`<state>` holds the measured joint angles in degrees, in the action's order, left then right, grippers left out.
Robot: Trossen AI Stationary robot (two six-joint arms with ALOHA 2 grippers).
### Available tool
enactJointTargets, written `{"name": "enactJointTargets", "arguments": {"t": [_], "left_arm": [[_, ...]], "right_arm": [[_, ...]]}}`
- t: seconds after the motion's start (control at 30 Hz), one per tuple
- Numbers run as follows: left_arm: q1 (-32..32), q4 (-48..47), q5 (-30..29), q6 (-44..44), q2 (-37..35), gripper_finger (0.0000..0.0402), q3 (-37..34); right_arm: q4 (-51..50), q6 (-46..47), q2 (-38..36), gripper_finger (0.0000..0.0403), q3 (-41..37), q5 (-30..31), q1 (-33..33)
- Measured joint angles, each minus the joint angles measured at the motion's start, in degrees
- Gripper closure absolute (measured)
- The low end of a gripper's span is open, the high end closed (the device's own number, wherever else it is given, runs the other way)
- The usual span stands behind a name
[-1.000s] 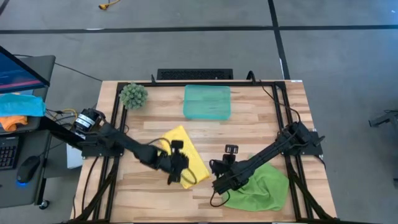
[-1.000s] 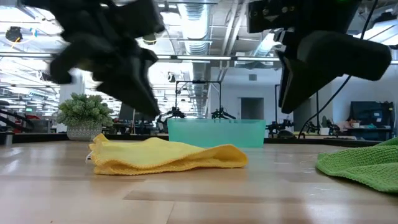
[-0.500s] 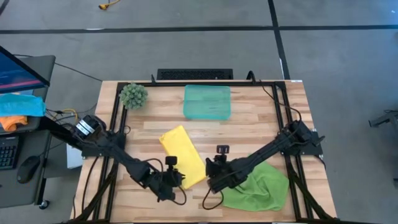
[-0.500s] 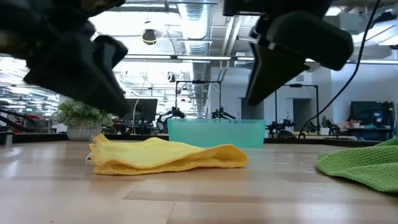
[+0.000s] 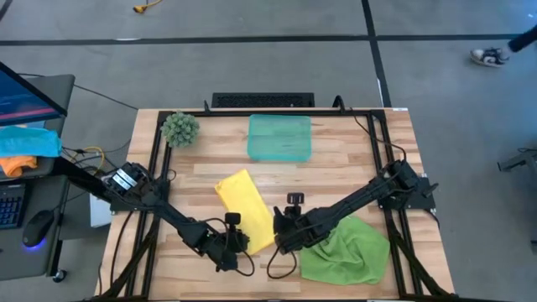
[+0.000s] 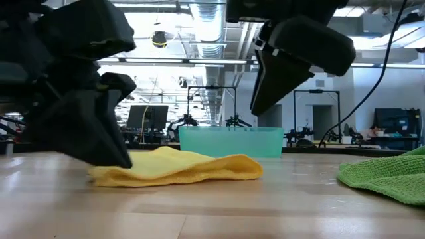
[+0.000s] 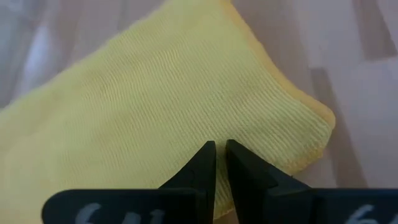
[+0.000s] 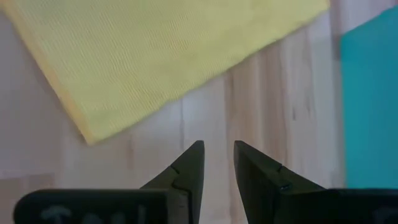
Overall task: Roll microfiber towels into tight, uniform cylinder then place into a basket
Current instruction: Fold the yellow microfiber cloth
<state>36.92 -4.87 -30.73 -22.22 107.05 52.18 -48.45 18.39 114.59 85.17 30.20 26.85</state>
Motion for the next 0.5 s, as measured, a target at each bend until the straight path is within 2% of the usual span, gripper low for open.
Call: {"name": "enactJointTargets", "arguments": {"t": [0.17,0.33,0.5], "left_arm": [[1.32,-5.60,0.81,-0.54,-0.46,0.0370,0.26],[2.77,-11.94,0.51,1.50,-1.11,0.0370,0.38],[4.00,-23.83,0.85,2.44,-3.32,0.0370,2.52]], "right_arm": [[3.14,0.00,0.00,0.0291,-0.35,-1.07,0.07],[8.69,-0.75,0.00,0.0291,-1.24,-4.83,0.11],[14.81,-3.65,0.04,0.0291,-2.16,-7.13,0.11]]}}
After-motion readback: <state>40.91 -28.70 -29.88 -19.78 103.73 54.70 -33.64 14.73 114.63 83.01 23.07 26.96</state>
